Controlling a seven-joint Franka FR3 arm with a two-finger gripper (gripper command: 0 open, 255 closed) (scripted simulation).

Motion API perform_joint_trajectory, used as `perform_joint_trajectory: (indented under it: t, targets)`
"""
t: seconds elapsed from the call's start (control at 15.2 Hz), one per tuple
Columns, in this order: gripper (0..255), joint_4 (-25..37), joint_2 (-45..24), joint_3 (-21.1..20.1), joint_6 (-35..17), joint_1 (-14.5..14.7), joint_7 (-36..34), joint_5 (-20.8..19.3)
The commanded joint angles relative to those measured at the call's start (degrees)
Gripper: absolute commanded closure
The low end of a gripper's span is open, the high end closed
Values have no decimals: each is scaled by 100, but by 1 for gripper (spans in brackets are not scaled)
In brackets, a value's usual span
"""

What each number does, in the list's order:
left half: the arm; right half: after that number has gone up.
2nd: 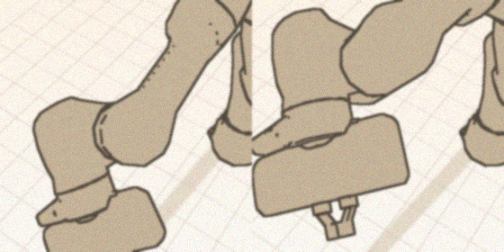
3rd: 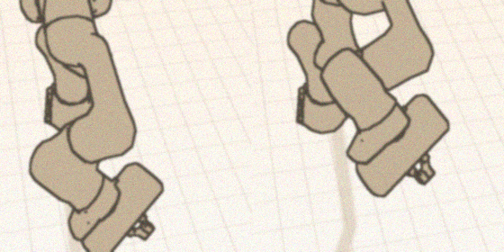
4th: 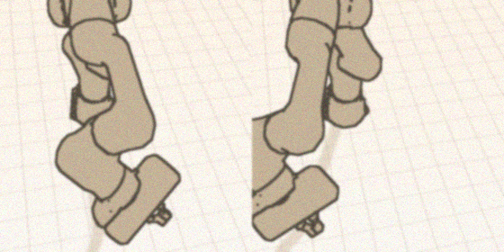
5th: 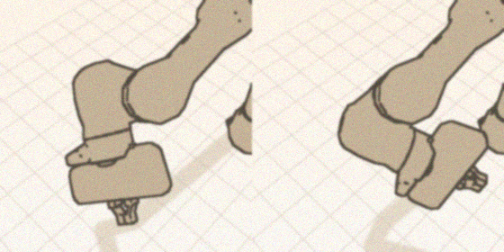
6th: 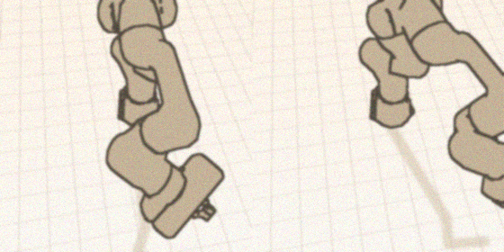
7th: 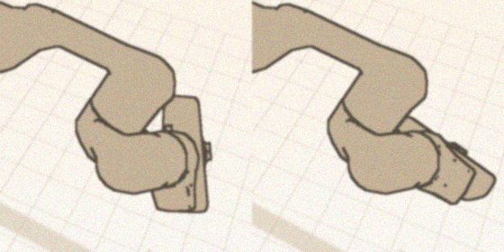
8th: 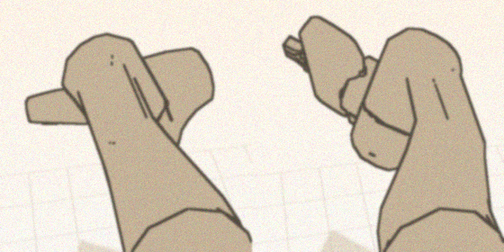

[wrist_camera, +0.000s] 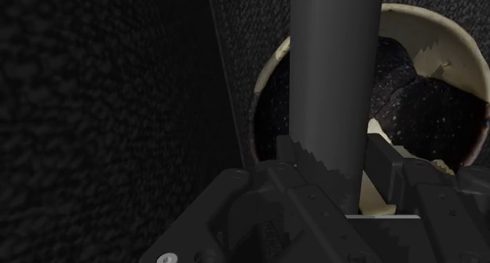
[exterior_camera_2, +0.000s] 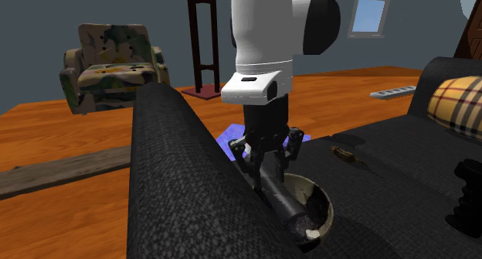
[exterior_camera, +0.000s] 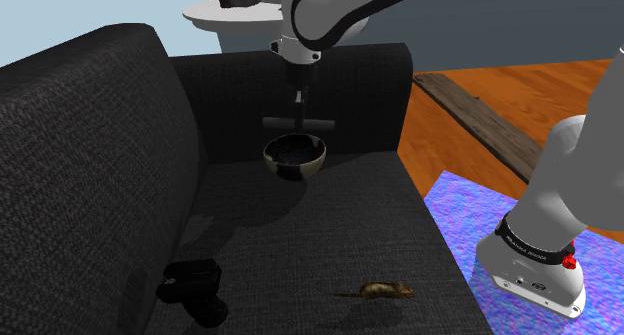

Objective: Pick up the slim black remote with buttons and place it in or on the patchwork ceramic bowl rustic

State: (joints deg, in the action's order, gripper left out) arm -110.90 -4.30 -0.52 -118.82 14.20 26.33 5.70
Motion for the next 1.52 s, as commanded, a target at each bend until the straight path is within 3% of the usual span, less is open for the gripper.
perform_joint_trajectory:
  t: [0.0, 0.33, 0.4, 0.73, 0.99, 1.45]
  targets:
    - [255, -70, -170, 19, -35, -19, 9, -4]
    - [255, -69, -170, 12, -35, -26, 8, -5]
    - [0, -73, -190, 1, -58, -13, -14, -9]
    - [0, -69, -170, 5, -35, -33, 8, -6]
    - [0, 405, 39, 24, 650, -68, -9, -33]
    - [0, 405, 39, 7, 650, -85, -10, -34]
